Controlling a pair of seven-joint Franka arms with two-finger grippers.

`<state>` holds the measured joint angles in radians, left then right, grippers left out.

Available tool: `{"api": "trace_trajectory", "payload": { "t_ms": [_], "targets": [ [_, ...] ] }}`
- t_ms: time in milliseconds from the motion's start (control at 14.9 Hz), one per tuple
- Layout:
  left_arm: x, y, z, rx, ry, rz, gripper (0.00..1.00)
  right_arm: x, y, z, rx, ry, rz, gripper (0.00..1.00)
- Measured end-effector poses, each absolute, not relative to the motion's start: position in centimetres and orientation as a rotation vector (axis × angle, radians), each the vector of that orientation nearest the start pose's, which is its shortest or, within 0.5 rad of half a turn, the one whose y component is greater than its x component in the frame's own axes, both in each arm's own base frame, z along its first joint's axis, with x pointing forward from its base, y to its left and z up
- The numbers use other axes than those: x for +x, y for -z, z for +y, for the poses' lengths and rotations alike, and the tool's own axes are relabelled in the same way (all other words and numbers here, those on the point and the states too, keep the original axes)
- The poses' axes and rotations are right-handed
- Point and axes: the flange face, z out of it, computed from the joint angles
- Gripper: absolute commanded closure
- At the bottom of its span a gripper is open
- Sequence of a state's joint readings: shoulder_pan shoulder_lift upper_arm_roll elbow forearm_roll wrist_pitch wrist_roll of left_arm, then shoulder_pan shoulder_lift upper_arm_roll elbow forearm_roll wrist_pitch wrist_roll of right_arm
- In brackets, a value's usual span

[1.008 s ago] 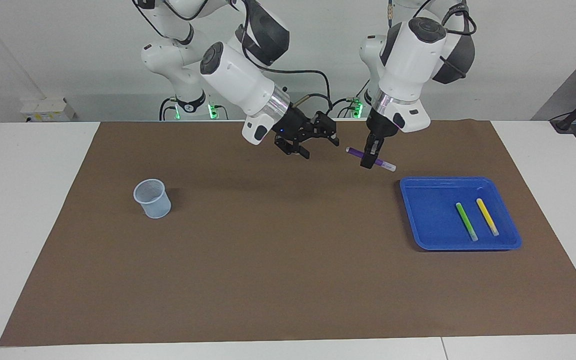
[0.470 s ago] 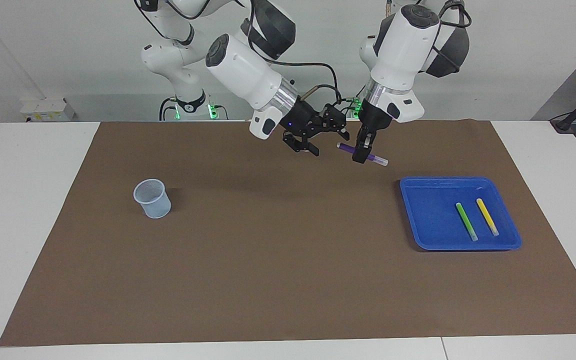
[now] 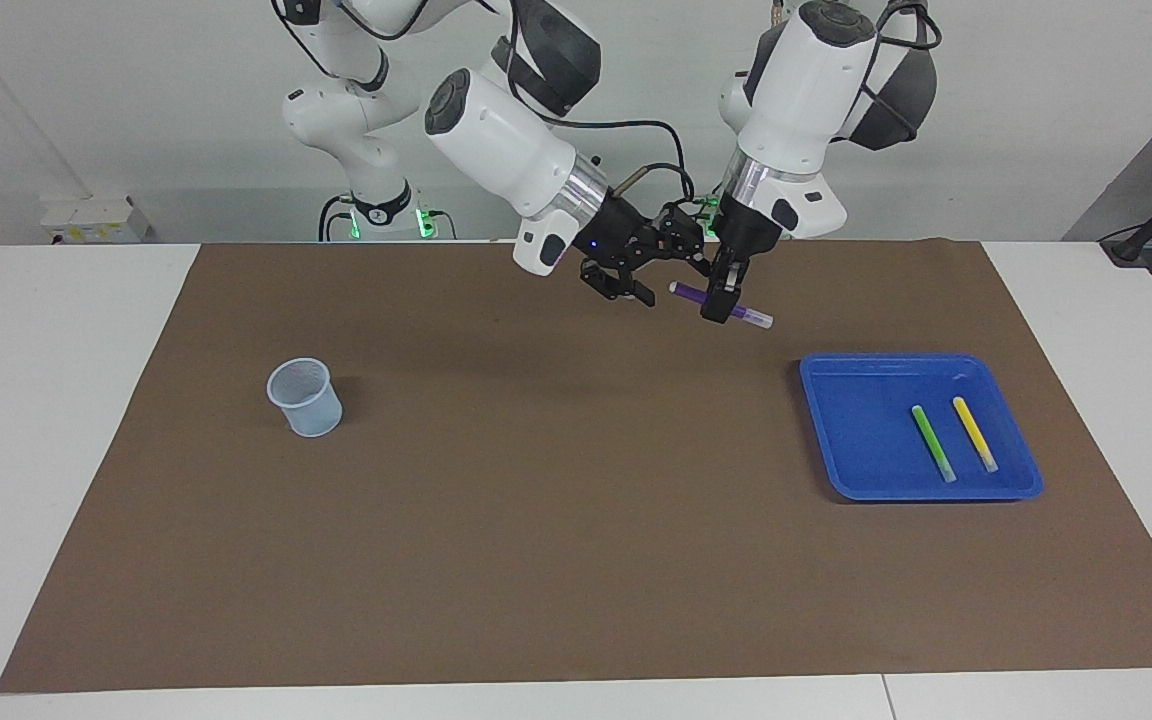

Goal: Transfer and insert pens with both arms
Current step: 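Lift the purple pen toward the right gripper, which closes on it, then hold the purple pen with both grippers, then open the left gripper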

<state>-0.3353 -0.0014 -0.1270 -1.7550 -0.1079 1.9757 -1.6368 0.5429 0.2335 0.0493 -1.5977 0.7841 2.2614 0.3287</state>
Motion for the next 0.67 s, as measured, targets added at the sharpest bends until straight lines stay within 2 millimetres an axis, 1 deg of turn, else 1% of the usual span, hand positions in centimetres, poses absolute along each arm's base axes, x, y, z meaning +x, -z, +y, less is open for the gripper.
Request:
{"api": "trace_trajectory", "payload": {
  "t_ms": [202,269,470,538,672],
  "targets": [
    [51.98,-57.63,-26.66,-2.789,0.036,-1.92,1.0,55.05,-54.84,38.66,-2.323,0.057,0.147,0.37],
    [51.99,-57.64,-26.65,-2.789,0.037,-1.921,1.0,55.05,-54.83,38.67,-2.323,0.057,0.148,0.43],
    [52.03,-57.67,-26.58,-2.788,0.037,-1.923,1.0,55.04,-54.82,38.68,-2.322,0.057,0.147,0.56],
    [52.04,-57.69,-26.57,-2.788,0.038,-1.924,1.0,55.04,-54.82,38.68,-2.323,0.057,0.147,0.58],
    [52.04,-57.7,-26.56,-2.788,0.035,-1.926,1.0,55.04,-54.8,38.69,-2.323,0.056,0.148,0.68]
  ]
}}
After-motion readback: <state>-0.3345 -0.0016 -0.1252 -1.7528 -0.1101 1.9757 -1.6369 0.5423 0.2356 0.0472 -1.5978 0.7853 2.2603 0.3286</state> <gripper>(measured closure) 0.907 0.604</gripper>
